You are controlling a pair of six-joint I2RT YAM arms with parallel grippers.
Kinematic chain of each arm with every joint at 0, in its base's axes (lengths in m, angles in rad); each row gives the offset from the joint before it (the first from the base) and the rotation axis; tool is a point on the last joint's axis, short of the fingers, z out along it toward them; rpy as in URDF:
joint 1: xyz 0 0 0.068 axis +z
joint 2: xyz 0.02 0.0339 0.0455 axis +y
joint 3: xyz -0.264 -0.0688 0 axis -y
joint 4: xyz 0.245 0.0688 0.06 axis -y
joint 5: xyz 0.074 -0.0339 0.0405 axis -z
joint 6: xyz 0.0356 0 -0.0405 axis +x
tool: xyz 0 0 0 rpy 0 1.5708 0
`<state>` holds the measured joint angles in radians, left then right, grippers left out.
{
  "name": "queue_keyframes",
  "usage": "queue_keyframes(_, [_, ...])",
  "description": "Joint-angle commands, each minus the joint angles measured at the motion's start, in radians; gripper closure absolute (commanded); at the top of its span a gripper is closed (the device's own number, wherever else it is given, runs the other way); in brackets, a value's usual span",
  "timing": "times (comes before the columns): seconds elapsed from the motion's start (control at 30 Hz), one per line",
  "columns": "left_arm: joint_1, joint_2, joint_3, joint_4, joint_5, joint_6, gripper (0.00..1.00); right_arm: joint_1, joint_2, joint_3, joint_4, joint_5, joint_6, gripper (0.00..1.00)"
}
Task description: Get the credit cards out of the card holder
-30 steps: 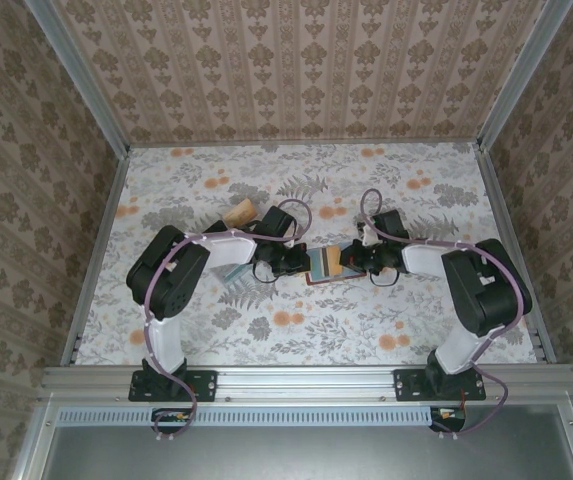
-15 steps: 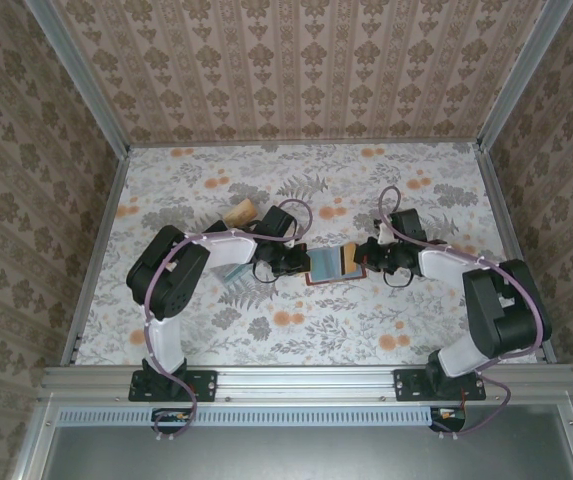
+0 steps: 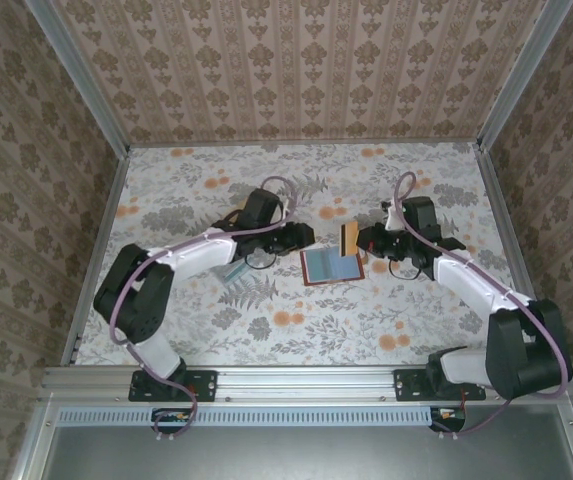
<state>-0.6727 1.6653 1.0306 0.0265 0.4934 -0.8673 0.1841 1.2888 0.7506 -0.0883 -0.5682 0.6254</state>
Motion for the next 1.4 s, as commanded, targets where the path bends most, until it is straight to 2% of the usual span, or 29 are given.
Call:
queue_keyframes(0.0, [0.014,-0.045,-0.035,0.184,0.049,-0.098,0.57,0.010,-0.033,0.039,0.089,-0.083,0.079,1.00])
queue_keyframes(0.33, [0.023,-0.043,-0.074,0.469,0.134,-0.263,0.62,0.031,-0.012,0.049,0.356,-0.217,0.265,1.00])
queue_keyframes(0.53, [0.027,-0.020,-0.112,0.657,0.142,-0.357,0.66,0.036,-0.004,0.048,0.366,-0.227,0.269,1.00])
queue_keyframes(0.57, [0.027,-0.019,-0.114,0.673,0.172,-0.367,0.67,0.037,-0.005,0.046,0.364,-0.224,0.269,1.00])
queue_keyframes(0.87, [0.028,-0.042,-0.134,0.672,0.156,-0.368,0.69,0.037,-0.003,0.033,0.360,-0.187,0.272,1.00])
queue_keyframes(1.07, [0.017,-0.020,-0.103,0.676,0.194,-0.365,0.72,0.036,0.005,0.032,0.395,-0.225,0.287,1.00])
queue_keyframes(1.27, [0.005,-0.005,-0.093,0.716,0.210,-0.374,0.81,0.037,0.015,0.027,0.401,-0.237,0.289,1.00])
queue_keyframes(1.37, [0.005,-0.009,-0.093,0.722,0.208,-0.371,0.92,0.037,0.018,0.026,0.400,-0.240,0.285,1.00])
